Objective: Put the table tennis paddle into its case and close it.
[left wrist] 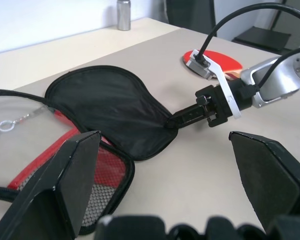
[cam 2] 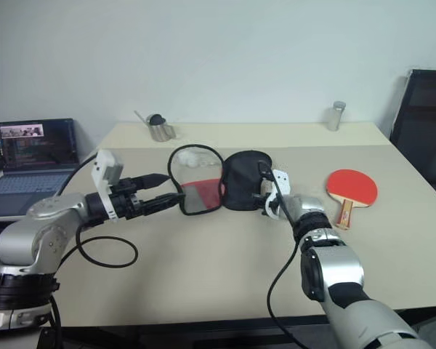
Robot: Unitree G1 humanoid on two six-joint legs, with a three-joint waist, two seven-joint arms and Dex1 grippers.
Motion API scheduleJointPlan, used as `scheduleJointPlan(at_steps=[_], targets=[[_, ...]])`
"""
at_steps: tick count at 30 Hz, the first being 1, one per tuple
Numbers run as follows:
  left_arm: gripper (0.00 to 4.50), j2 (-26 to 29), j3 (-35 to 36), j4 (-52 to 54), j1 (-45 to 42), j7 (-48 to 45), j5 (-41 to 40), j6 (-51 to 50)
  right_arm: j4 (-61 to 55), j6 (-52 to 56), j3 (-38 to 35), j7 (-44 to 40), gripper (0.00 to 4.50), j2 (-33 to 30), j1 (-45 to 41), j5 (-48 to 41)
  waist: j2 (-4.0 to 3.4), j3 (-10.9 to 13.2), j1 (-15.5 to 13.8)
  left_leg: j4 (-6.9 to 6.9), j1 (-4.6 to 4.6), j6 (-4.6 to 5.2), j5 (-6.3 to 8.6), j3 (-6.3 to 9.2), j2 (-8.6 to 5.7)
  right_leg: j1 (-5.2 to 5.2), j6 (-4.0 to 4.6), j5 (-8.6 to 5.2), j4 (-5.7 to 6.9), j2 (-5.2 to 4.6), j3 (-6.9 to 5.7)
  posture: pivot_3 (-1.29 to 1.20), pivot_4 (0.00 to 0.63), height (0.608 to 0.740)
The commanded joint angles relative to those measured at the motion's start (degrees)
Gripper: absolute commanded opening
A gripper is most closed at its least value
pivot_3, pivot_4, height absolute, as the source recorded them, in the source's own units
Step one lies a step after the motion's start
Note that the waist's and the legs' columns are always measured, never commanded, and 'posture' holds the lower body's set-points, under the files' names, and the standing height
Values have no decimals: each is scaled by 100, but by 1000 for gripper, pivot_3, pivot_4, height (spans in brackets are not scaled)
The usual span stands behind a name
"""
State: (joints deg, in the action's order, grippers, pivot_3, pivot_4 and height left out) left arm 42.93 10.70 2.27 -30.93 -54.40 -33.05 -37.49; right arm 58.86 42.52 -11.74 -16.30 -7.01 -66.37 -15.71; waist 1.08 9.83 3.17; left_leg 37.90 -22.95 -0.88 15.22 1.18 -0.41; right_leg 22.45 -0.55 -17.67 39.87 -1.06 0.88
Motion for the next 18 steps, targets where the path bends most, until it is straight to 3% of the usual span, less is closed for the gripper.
scheduleJointPlan(at_steps=[1,11,18], targets=[[4500,58,66,237,26,-45,-104,-4,-810,532,101,-173,31,-254,208,-23,0,0,-9,0,0,0,0,0,0,0,0,0,-1,0,0,0,150,740],[4500,-71,-84,264,-58,59,-75,35,-1771,1194,-187,-45,31,-972,609,-194,0,0,-38,1,-2,1,0,0,-1,-1,0,0,-4,0,0,0,150,740],[4500,-273,-114,-32,-408,300,41,137,-2774,1976,-586,291,31,-1010,1174,-483,3,2,-79,2,-2,1,0,0,0,-3,0,0,-4,0,0,0,150,740]])
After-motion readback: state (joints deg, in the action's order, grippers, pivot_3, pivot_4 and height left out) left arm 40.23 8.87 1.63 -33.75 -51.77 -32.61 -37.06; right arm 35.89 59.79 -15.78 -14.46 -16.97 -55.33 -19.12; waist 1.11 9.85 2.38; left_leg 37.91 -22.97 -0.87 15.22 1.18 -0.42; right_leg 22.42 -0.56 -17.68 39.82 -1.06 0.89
